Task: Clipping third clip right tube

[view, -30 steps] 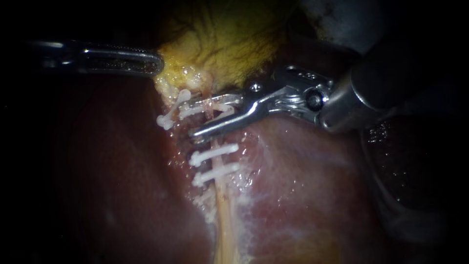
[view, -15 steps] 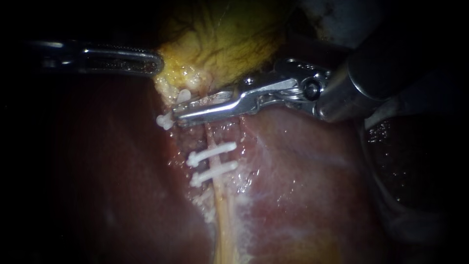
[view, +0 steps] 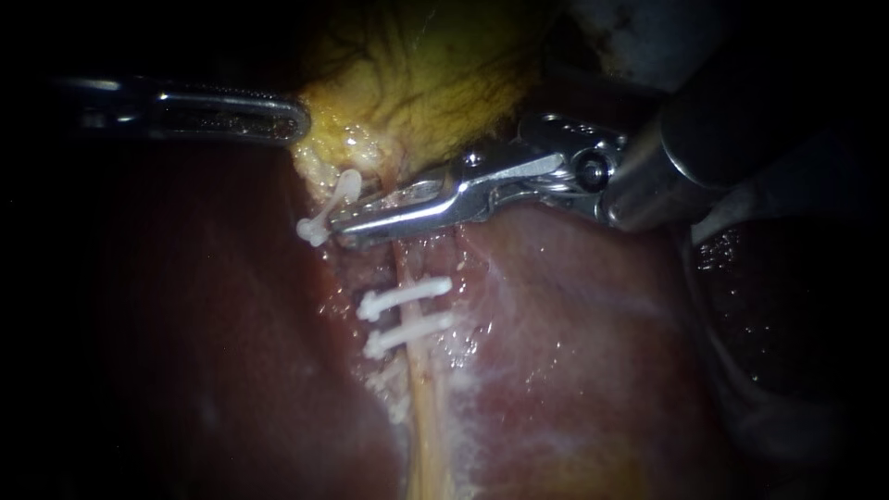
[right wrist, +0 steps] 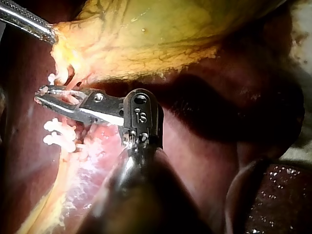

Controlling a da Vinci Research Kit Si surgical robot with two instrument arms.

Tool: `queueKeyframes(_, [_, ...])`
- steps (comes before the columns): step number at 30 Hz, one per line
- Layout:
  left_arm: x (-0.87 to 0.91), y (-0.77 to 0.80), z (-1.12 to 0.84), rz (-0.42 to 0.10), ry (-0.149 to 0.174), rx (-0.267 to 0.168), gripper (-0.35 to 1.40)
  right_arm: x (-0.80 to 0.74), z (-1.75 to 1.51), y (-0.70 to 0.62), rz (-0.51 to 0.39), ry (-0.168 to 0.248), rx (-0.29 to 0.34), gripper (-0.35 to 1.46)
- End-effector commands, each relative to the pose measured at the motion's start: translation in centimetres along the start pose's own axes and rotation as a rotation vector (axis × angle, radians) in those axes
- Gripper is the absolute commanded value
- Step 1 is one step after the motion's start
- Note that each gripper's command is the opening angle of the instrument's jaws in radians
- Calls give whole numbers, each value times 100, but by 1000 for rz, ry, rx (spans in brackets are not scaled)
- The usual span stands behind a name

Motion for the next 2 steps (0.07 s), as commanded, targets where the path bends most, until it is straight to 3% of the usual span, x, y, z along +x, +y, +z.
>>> queueKeyframes(1, [0, 0, 0, 0, 0, 0, -35, 0, 0, 0, 0, 0, 0, -35])
queueKeyframes(2, [0, 0, 0, 0, 0, 0, -35, 0, 0, 0, -1, 0, 0, -35])
